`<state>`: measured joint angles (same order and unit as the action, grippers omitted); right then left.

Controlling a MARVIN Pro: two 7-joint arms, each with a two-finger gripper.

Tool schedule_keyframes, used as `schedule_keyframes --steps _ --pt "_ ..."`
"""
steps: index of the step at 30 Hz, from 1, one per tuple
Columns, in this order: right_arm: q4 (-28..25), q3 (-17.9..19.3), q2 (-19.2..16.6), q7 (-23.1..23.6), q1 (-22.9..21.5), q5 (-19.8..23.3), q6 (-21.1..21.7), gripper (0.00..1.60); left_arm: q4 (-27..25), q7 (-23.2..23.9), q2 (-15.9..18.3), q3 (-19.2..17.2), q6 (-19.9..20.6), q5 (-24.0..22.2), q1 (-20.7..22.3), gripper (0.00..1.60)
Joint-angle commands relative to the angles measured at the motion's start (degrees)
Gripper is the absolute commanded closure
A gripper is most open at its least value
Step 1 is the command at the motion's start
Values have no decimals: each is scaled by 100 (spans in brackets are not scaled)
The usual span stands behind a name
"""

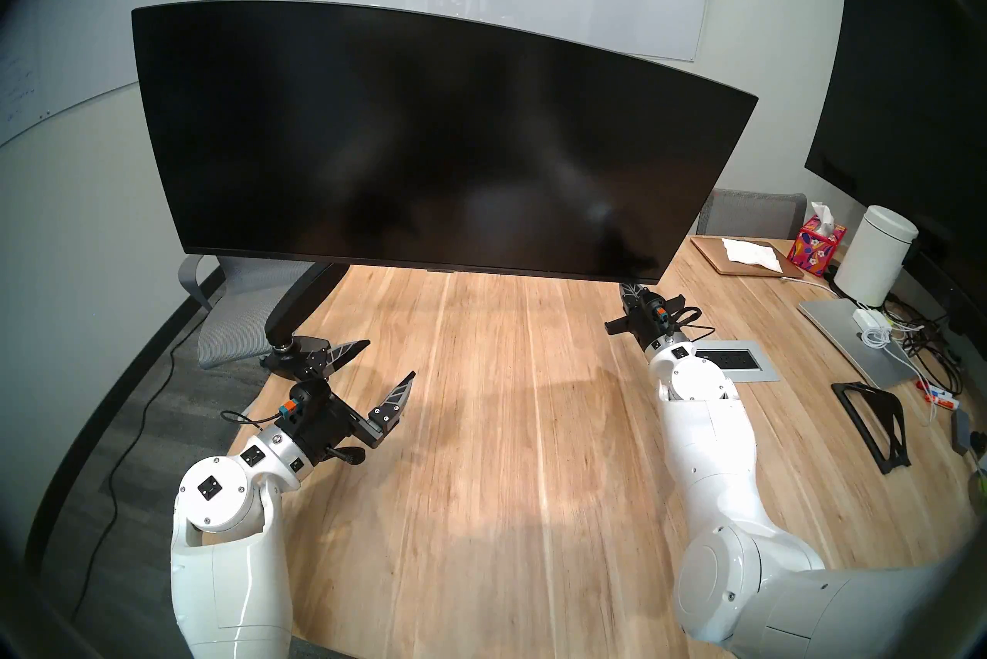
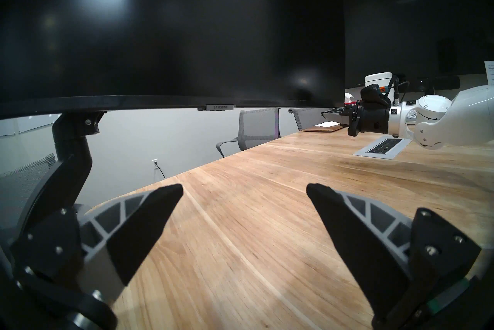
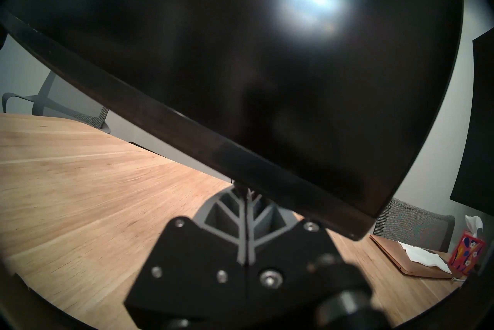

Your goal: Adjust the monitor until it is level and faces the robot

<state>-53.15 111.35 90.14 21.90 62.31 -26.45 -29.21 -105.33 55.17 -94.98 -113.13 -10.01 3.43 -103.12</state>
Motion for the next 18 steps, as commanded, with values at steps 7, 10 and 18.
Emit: schedule_keyframes --steps 7,10,18 --pt "-494 -39 21 -105 -353 30 -143 160 -78 -8 14 10 -7 -15 1 0" --pt "-518 -55 39 -126 -348 11 -134 160 -78 -8 14 10 -7 -15 1 0" --pt "-532 -100 114 -199 -335 -39 -112 160 -79 -9 13 10 -7 -15 1 0"
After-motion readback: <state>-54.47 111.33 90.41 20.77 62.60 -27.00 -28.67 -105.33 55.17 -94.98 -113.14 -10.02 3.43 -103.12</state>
